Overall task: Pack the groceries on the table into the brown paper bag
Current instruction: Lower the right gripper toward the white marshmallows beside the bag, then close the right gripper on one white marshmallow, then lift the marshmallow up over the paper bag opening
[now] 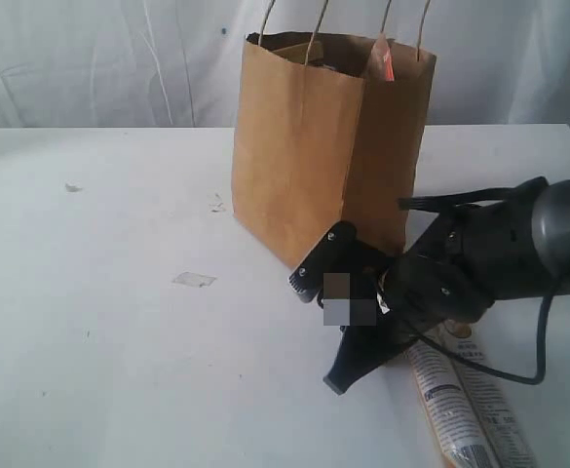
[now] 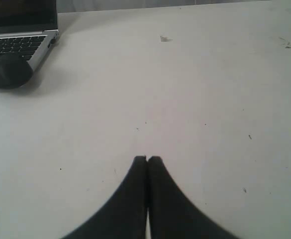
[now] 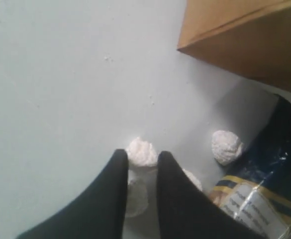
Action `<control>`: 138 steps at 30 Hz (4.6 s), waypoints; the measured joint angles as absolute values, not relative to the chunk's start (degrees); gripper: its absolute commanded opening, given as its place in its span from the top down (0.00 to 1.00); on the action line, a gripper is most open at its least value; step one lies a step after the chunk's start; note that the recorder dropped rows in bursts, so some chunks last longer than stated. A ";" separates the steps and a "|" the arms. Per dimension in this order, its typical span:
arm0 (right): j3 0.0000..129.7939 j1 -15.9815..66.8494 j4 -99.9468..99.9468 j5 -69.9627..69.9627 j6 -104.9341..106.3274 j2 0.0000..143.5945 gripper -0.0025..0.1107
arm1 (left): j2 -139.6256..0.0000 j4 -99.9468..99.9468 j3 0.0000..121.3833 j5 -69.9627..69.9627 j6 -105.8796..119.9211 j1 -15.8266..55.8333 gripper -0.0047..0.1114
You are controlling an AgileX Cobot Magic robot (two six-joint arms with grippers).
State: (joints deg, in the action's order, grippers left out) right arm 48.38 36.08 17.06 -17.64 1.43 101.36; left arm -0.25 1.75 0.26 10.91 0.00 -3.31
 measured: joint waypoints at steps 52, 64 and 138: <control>48.47 32.27 6.01 -11.50 -6.01 102.56 0.69 | -0.25 1.75 0.26 10.91 0.00 -3.31 0.96; 49.39 32.27 1.55 -16.73 -6.11 102.56 0.77 | -0.25 1.75 0.26 10.91 0.00 -3.31 0.96; 72.32 26.97 -10.03 -26.66 -1.02 74.09 0.98 | -0.25 1.75 0.26 10.91 0.00 -3.31 0.96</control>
State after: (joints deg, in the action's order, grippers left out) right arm 72.32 26.97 -10.03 -26.66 -1.02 74.09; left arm -0.25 1.75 0.26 10.91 0.00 -3.31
